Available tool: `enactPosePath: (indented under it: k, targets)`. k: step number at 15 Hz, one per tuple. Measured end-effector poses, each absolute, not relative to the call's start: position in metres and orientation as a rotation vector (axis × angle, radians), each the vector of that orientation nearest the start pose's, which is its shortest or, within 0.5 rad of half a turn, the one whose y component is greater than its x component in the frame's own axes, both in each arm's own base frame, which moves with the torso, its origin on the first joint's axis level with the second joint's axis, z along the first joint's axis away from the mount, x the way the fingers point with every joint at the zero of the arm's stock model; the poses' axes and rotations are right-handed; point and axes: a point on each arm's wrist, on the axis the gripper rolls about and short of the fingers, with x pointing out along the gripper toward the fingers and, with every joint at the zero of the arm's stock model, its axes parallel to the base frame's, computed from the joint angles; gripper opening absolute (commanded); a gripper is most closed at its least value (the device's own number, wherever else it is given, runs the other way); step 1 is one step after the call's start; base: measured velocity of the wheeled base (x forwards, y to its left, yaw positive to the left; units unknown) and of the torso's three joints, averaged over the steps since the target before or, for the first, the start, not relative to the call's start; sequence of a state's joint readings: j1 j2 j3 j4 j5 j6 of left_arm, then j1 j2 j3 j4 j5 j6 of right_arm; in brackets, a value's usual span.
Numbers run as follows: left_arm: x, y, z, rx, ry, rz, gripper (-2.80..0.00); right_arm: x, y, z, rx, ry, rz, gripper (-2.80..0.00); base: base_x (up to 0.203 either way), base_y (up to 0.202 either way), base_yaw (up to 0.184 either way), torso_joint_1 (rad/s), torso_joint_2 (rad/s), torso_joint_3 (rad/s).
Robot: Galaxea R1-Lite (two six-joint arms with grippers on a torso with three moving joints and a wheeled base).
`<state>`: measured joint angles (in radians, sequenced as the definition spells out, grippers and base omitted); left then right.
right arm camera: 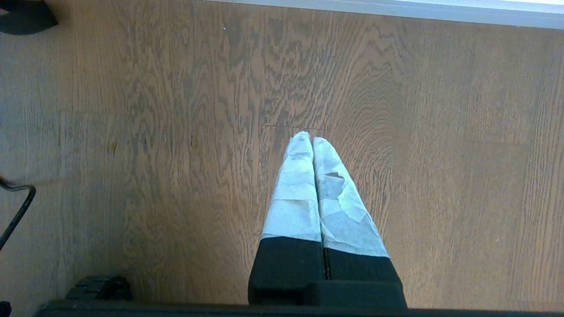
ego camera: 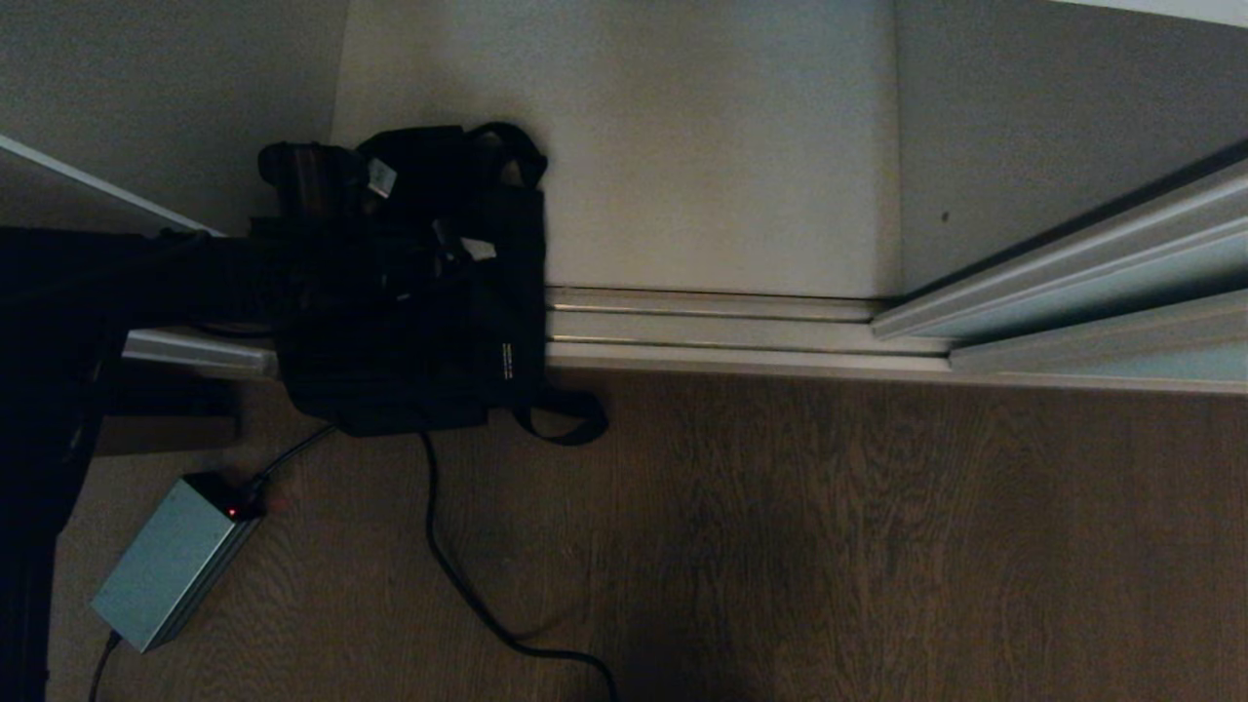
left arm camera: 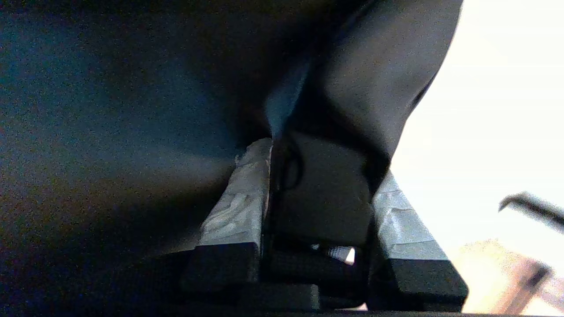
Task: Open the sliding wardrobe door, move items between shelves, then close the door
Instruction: Place the pillow on the lower shelf
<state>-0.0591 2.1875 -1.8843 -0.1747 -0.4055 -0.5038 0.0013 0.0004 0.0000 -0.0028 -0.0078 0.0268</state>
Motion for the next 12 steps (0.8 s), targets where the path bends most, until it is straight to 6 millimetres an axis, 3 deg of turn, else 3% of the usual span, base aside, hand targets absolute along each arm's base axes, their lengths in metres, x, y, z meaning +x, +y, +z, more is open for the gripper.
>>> enactPosePath:
  k: [6,12]
  targets:
    - [0.472,-0.043,0.274,-0.526,-0.063,-0.392,-2.8,-0.023,0.0,0.076,0.027,-0.002,-0.006,-2.8,0.0,0.0,0.0,0.0,0.0,0.0]
    - [0.464,-0.041,0.302,-0.519,-0.393,-0.467,-2.8,-0.023,0.0,0.076,0.027,-0.002,-0.007,-2.8,0.0,0.0,0.0,0.0,0.0,0.0]
